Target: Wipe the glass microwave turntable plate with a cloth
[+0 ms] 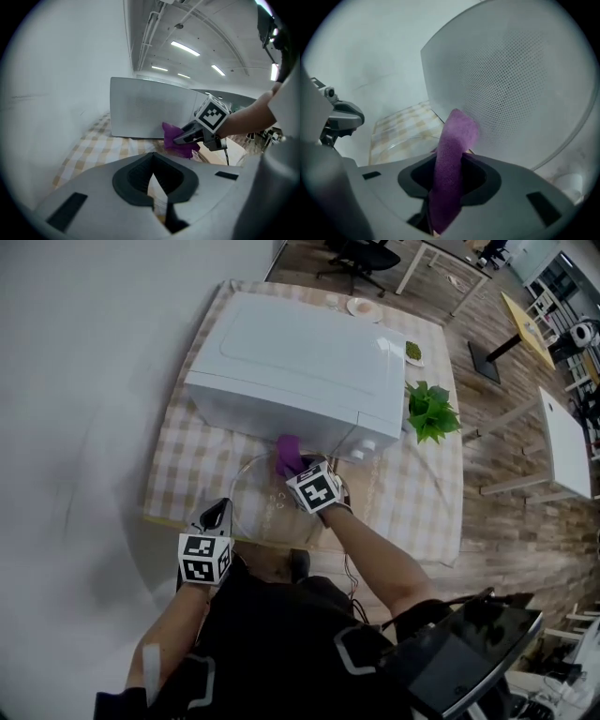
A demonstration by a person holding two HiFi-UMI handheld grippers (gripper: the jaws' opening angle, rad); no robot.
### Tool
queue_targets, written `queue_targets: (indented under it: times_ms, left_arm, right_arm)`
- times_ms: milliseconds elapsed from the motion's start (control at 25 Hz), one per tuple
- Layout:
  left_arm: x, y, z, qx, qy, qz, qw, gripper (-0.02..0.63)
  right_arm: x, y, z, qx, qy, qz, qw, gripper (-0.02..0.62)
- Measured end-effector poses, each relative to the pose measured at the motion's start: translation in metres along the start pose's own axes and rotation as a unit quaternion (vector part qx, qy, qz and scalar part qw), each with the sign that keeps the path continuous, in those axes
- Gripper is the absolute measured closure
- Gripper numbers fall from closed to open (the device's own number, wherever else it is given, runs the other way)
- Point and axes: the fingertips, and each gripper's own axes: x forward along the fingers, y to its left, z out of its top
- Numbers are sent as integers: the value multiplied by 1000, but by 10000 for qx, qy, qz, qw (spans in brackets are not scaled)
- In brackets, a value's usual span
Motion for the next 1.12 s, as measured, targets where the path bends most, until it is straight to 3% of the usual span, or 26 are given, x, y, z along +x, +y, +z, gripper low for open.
queue_targets:
  times_ms: [280,480,600,1120]
  left_arm:
    - [1,6,0,113,47,-155,9998,598]
    - [-6,-1,5,244,-147,-437,9986,598]
    - [-5,-7,0,79,-70,-564,9984,598]
    - [-9,-13,-9,214,-163,-754,9968,598]
  right_arm:
    - [19,-1,-14,138,266,-237,9993,459]
    - [12,18,-28,86,300,-266,9992,459]
    - [5,31,-38,69,325,-248,9991,459]
    - [-22,74,-79,194,468,-368,9980,457]
